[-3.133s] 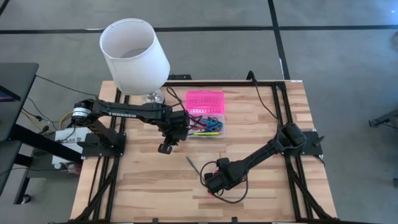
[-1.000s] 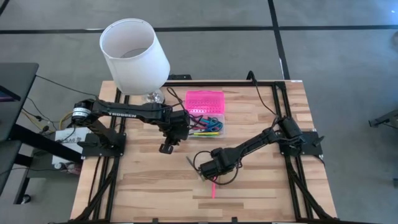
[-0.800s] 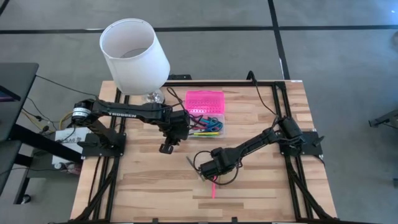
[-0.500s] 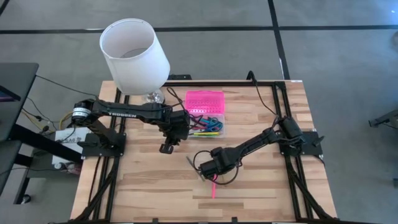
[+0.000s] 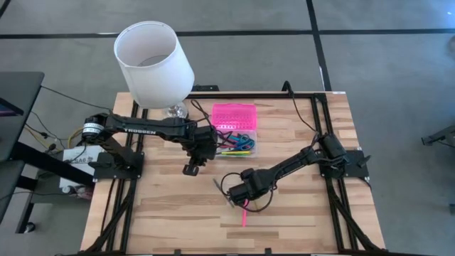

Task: Pick & place school supplies into a supply box
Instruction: Put the yellow pencil into the pink supply box

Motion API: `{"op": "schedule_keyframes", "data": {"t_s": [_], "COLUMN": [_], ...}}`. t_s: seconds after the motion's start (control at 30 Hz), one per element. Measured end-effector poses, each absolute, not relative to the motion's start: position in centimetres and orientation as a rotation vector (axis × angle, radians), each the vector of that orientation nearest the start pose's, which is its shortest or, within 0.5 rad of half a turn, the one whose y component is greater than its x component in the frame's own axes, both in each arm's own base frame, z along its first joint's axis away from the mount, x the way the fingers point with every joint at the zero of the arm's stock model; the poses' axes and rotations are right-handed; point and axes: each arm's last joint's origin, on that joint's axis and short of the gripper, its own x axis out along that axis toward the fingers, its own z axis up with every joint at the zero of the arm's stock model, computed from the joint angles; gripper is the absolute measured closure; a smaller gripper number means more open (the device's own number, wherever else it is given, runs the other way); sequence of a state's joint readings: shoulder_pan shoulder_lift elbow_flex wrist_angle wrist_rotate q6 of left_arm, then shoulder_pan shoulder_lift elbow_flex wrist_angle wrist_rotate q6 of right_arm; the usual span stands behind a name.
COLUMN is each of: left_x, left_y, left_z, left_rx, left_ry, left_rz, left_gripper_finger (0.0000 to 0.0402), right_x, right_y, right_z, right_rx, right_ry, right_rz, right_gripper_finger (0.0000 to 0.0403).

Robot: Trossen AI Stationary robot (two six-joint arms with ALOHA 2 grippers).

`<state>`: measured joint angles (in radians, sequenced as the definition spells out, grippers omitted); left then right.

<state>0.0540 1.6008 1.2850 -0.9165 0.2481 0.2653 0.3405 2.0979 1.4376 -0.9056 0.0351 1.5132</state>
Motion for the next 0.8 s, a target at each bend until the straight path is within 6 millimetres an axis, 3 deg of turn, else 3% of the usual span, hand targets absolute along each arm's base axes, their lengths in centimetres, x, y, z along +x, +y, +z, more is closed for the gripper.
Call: {"op": "schedule_keyframes", "data": {"t_s": [0.5, 0.8], "left_x": [31.3, 30.7], "left_y": [1.0, 1.3], "left_z": [25.8, 25.6], "left_rx": [0.049, 0.111], "left_ry": [1.168, 1.242], "left_rz": [-0.327, -0.282], "left_gripper_finger": [0.0331, 0.0331], "right_x": [35.7, 36.0], "right_y": [12.6, 12.5], "right_z": [14.0, 17.5], "right_rx": [0.825, 0.657], "right_ry": [1.337, 1.377], "right_rz": [-0.972, -0.975], "right_gripper_finger": [0.0402, 0.0402]}}
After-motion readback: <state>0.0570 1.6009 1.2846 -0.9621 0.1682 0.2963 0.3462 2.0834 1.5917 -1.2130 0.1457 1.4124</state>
